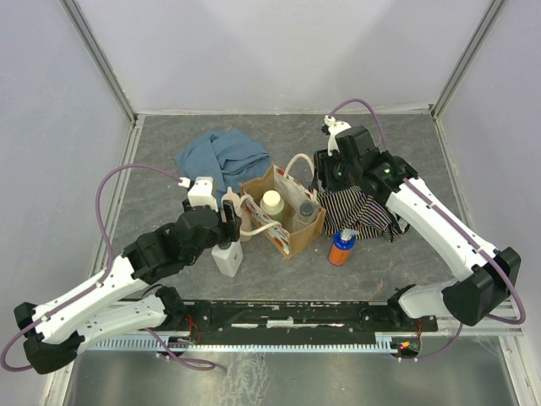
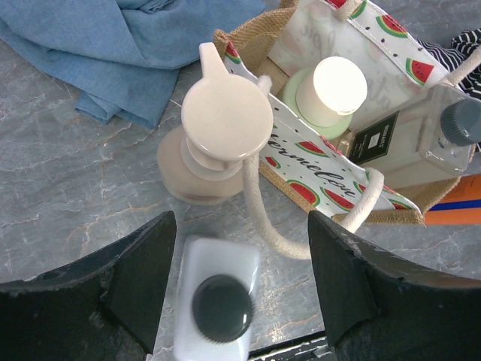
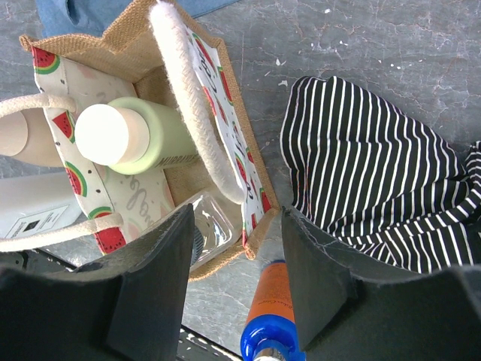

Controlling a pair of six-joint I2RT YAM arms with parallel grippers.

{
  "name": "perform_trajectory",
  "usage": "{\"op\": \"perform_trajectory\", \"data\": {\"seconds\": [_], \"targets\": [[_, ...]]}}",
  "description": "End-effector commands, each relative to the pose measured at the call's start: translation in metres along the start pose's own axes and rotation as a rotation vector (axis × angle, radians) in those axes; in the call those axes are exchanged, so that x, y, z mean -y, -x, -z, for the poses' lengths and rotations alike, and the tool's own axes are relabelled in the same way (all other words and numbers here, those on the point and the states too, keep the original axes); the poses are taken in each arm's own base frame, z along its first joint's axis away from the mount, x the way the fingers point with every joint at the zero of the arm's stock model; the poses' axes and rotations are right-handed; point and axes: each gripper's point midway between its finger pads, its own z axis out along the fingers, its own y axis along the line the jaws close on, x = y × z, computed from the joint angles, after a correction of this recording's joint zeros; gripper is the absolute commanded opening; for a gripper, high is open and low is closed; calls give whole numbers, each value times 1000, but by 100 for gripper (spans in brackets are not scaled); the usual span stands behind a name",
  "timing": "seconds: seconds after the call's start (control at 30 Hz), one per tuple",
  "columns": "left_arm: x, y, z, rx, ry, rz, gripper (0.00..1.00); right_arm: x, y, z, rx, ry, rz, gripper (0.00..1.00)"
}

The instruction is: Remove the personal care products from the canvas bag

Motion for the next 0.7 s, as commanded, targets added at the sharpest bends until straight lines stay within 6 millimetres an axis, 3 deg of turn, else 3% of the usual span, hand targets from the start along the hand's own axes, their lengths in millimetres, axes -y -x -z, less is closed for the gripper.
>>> {"op": "perform_trajectory", "data": {"seconds": [0.0, 0.17, 0.3, 0.47, 0.67], "targets": [[15, 39, 16, 99, -60, 114, 80, -1, 7, 3, 28, 11, 0, 58], [47, 71, 29, 123, -187, 73, 80, -1, 4, 2, 25, 12, -1, 58], [78, 86, 19, 117, -256, -95, 80, -2, 4, 1, 23, 22, -8, 58], [101, 82, -17, 66, -232, -228, 82, -1, 6, 5, 34, 11, -12, 58], [116, 53, -65, -52, -167, -276, 82, 1, 9, 13, 55, 4, -9, 58]]}}
